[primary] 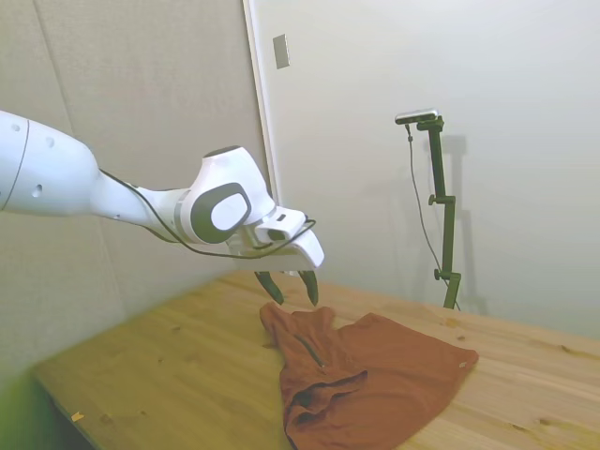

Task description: Unfold the shorts

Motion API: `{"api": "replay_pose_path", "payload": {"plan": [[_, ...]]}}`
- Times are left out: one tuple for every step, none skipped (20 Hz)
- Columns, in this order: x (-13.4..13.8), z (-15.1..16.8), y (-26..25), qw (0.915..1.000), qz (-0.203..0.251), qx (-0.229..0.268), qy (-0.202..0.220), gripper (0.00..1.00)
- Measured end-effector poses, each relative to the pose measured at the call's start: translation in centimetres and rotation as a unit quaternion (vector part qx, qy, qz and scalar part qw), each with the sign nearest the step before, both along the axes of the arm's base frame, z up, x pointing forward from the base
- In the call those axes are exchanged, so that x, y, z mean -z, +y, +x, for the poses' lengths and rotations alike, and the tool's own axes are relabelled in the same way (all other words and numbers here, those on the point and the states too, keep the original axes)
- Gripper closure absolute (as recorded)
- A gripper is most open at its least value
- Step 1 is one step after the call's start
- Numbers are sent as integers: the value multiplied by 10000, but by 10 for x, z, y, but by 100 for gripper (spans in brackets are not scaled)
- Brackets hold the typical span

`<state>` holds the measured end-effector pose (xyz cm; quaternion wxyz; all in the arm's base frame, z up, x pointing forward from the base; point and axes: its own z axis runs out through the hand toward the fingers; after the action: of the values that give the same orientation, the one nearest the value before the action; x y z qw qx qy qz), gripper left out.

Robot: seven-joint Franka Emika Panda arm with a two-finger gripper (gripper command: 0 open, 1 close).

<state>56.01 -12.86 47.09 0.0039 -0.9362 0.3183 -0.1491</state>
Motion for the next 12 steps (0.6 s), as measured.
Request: {"api": "replay_pose_path", "payload": {"plan": [[5,0,-19,10000,22,-54,47,0],[11,1,-36,9998,64,-168,114,0],[18,3,-49,9993,117,-299,188,0],[26,7,-60,9985,187,-436,260,0],[35,12,-69,9973,269,-596,327,0],[43,17,-75,9960,338,-731,397,0],[50,21,-82,9948,364,-838,461,0],[55,25,-89,9935,410,-934,513,0],[59,28,-94,9919,456,-1034,583,0],[62,30,-98,9902,485,-1125,665,0],[66,31,-102,9886,516,-1200,748,0],[68,31,-105,9869,547,-1272,823,0]]}}
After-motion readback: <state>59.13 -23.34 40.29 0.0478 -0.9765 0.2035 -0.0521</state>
